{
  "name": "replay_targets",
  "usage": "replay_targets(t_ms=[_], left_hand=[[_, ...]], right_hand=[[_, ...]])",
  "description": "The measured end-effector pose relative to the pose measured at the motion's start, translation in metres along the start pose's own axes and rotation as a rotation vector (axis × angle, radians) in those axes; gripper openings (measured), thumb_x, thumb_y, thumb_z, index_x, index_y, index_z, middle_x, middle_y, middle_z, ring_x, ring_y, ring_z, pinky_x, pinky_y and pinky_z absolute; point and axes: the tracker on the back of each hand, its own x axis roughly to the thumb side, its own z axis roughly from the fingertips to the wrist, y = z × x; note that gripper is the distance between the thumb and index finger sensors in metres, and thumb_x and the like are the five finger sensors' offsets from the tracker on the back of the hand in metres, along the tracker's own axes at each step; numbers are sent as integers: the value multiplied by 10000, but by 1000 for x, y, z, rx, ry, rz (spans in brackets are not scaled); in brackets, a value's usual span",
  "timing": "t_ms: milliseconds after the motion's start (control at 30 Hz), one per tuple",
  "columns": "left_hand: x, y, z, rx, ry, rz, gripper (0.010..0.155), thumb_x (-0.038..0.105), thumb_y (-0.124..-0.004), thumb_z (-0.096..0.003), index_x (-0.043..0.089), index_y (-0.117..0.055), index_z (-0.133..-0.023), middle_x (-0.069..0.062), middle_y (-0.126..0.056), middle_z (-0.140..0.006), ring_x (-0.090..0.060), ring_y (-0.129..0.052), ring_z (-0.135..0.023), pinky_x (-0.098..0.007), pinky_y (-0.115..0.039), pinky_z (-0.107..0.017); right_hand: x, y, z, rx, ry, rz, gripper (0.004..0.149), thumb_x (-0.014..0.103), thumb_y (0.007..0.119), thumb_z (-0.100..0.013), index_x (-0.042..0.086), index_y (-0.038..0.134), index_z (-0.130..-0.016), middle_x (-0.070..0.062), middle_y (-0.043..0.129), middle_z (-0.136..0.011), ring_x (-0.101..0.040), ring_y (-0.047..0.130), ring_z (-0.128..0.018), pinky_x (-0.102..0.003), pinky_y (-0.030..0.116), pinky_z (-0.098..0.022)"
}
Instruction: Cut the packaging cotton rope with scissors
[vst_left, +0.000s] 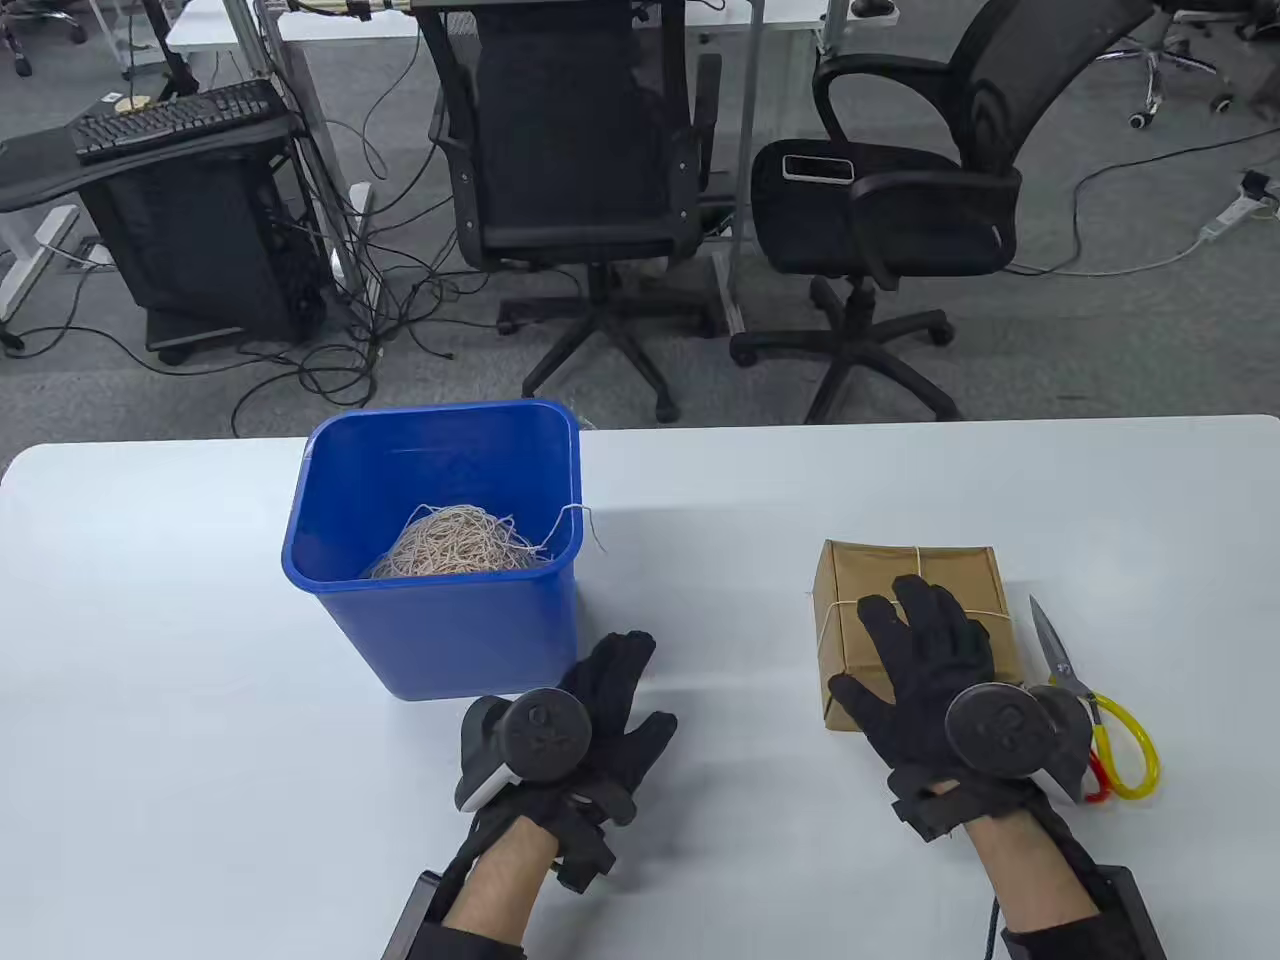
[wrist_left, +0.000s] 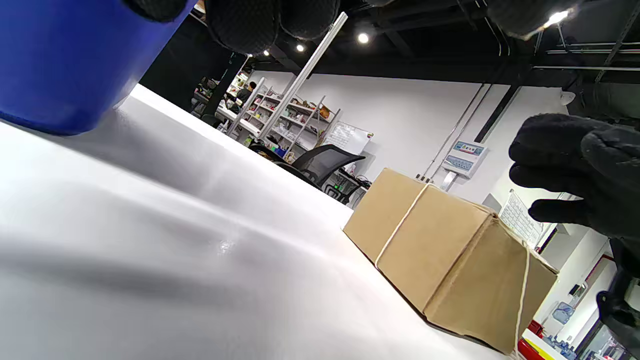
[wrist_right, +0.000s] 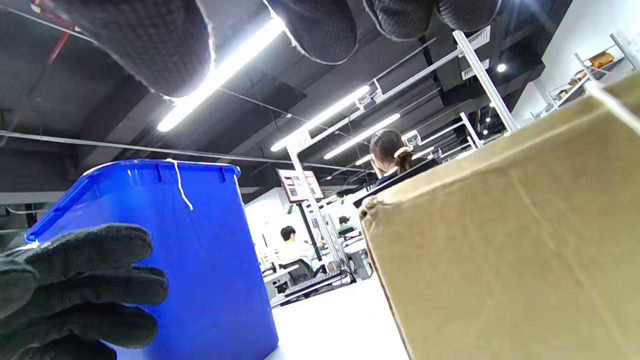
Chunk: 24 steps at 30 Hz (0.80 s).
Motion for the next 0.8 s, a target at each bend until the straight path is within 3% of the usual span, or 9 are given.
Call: replay_targets(t_ms=[300, 800], left_hand=[[1, 3, 2, 21, -13, -1, 765, 559, -651, -559, 237, -279, -1145, -232, -405, -1139, -541, -598, -975, -726, -523, -623], [-8, 3, 1, 16, 0, 59, 757, 543, -653, -562, 230, -286, -1144, -234, -442, -1129, -539, -659, -939, -725, -540, -615]], right_hand=[[6, -7, 0, -14, -20, -7, 762, 538, 789, -478, 80, 592, -1055, -322, 434, -1129, -615, 435, -961, -863, 372, -571], [2, 3, 1, -1, -7, -9, 741, 525, 782, -482, 71, 608, -1042, -321, 463, -1119, -612, 457, -953, -862, 372, -569]])
